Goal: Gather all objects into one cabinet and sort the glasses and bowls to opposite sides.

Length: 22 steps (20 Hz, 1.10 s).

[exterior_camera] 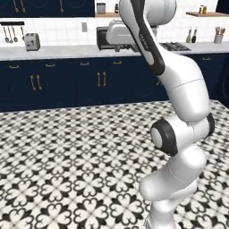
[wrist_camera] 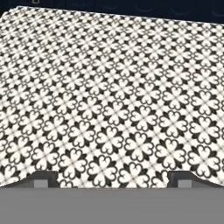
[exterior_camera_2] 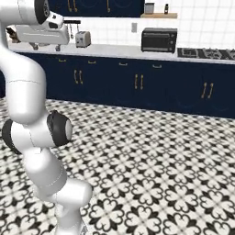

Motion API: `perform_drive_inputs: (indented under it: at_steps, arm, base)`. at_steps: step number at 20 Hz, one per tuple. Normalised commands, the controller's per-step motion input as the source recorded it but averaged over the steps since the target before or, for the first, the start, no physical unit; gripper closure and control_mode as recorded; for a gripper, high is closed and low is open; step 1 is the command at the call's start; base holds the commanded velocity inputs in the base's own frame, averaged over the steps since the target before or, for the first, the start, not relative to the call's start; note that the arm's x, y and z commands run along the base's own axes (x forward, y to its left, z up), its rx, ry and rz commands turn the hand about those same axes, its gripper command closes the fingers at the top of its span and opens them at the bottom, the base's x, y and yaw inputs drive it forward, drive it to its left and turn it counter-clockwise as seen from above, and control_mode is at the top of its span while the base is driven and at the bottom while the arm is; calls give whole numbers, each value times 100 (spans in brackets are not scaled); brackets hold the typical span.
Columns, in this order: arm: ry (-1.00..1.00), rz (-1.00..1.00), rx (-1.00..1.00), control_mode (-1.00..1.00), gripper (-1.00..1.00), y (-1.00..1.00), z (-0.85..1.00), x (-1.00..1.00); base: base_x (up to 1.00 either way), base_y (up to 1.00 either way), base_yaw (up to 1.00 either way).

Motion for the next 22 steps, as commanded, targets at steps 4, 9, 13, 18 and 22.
perform_drive_inputs:
  at_steps: [4, 9, 13, 18, 22]
  arm:
    - [0, 0, 0, 100, -100, 0, 0, 0]
    - [0, 0, 0, 100, -100, 0, 0, 0]
    - [0, 0, 0, 100, -100, 0, 0, 0]
    - [0, 0, 0, 100, -100, 0, 0, 0]
    - [0, 0, 0, 100, -100, 0, 0, 0]
  base:
    - [37, 100, -6]
    - [26, 100, -5]
    - [17, 100, -3]
    - [11, 100, -1]
    - [19, 100, -1]
